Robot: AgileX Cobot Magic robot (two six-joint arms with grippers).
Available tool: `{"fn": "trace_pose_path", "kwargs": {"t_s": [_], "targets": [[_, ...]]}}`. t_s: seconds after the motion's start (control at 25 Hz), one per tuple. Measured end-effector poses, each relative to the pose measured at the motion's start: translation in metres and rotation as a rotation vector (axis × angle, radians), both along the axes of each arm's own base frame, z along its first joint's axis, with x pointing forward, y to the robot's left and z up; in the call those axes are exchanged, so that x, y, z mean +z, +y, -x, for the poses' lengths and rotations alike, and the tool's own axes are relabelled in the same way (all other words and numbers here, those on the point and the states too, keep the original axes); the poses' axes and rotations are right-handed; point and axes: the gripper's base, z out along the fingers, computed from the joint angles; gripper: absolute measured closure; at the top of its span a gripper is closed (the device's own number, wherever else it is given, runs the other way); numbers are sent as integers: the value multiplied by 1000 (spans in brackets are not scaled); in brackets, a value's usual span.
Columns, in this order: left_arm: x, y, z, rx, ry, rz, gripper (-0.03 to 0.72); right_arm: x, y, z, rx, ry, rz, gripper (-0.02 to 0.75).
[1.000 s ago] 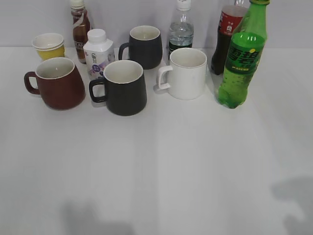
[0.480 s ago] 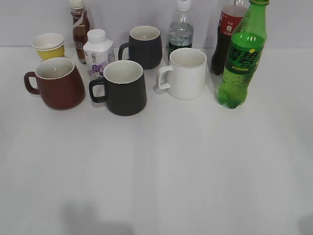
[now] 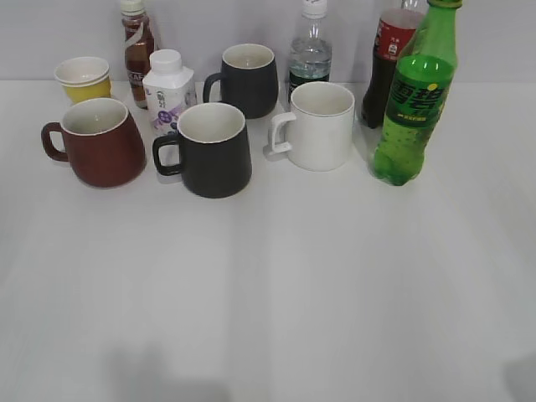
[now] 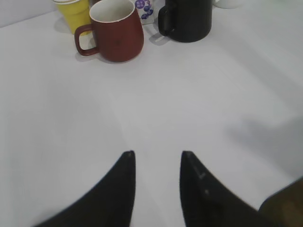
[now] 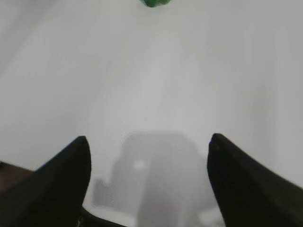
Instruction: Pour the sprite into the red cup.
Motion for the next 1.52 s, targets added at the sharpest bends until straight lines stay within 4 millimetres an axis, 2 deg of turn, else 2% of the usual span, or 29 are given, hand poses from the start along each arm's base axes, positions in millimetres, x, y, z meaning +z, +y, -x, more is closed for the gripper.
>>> {"fn": "trace_pose_path", "kwargs": {"t_s": [0.52,0.64,0.88,1.0,1.2,1.52], "targets": [[0,0,0,14,-2,1,446,1,0,0,0,-7,-3,164],[0,0,0,90,-2,1,446,1,0,-1,-32,-7,-4,174],[0,0,2,304,-10,2,447,1,-3,0,-250,-15,-5,195],[0,0,8,356,-49,11,447,1,-4,6,-296,-53,-12,195],[0,0,9,362,-56,12,447,1,-4,17,-299,-126,-26,195],[0,0,8,363,-56,12,447,1,-5,17,-299,-129,-27,197]]}}
